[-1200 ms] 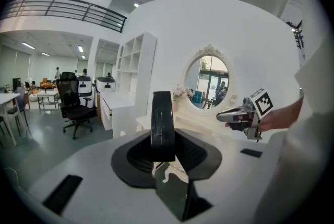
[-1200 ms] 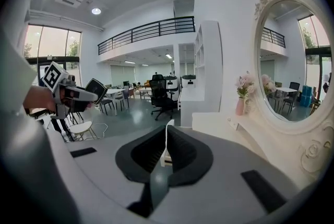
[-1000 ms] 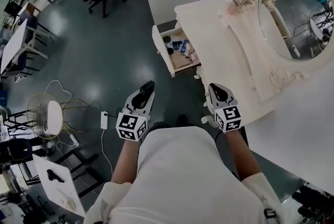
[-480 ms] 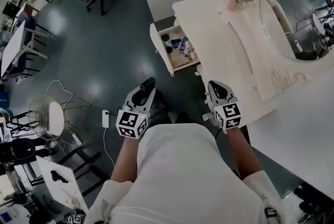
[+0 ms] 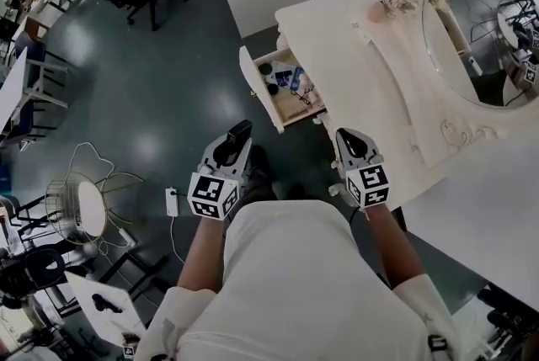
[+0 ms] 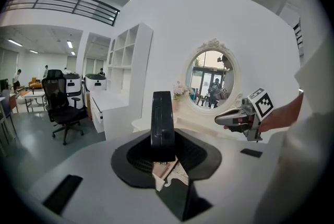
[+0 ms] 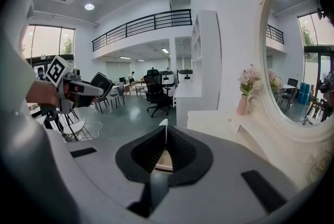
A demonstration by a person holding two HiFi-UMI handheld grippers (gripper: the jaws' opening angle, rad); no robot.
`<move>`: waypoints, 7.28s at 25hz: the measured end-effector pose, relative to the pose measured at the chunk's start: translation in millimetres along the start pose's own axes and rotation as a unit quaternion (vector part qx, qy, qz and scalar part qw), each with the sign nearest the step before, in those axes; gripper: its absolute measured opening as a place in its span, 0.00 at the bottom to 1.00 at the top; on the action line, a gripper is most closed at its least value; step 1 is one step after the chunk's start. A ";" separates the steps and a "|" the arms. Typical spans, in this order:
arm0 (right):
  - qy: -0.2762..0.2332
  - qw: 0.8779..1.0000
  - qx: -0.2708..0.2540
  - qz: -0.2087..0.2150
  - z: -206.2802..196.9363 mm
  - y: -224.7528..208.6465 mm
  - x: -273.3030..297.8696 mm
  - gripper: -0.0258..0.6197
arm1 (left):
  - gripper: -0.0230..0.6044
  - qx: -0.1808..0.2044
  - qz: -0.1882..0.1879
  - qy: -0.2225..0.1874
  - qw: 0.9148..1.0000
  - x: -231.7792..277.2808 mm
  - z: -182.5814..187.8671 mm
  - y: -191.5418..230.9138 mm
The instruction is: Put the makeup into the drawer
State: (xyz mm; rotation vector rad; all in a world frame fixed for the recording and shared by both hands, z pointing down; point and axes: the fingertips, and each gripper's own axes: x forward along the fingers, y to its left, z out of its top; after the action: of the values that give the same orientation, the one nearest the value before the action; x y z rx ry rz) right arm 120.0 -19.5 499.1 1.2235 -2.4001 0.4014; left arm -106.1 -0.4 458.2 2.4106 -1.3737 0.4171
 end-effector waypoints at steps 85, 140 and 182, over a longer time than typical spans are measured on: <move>0.102 0.978 0.181 -0.016 -63.9 -88.0 182.1 0.09 | 0.20 0.396 -0.310 0.386 0.773 332.0 -196.6 56.3; 0.093 0.987 0.121 0.048 -38.6 -98.2 176.6 0.09 | 0.25 0.323 -0.234 0.406 0.822 353.9 -157.9 64.4; 0.020 0.960 0.111 -0.255 38.0 53.0 100.6 0.09 | 0.06 0.179 -0.329 0.105 0.921 134.3 20.4 132.2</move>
State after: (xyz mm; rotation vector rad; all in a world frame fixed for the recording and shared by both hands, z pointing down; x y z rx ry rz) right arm 14.8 -75.7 511.2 1.8462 -1.9403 0.5306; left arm -153.0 -175.6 513.6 2.8181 -0.3612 0.7543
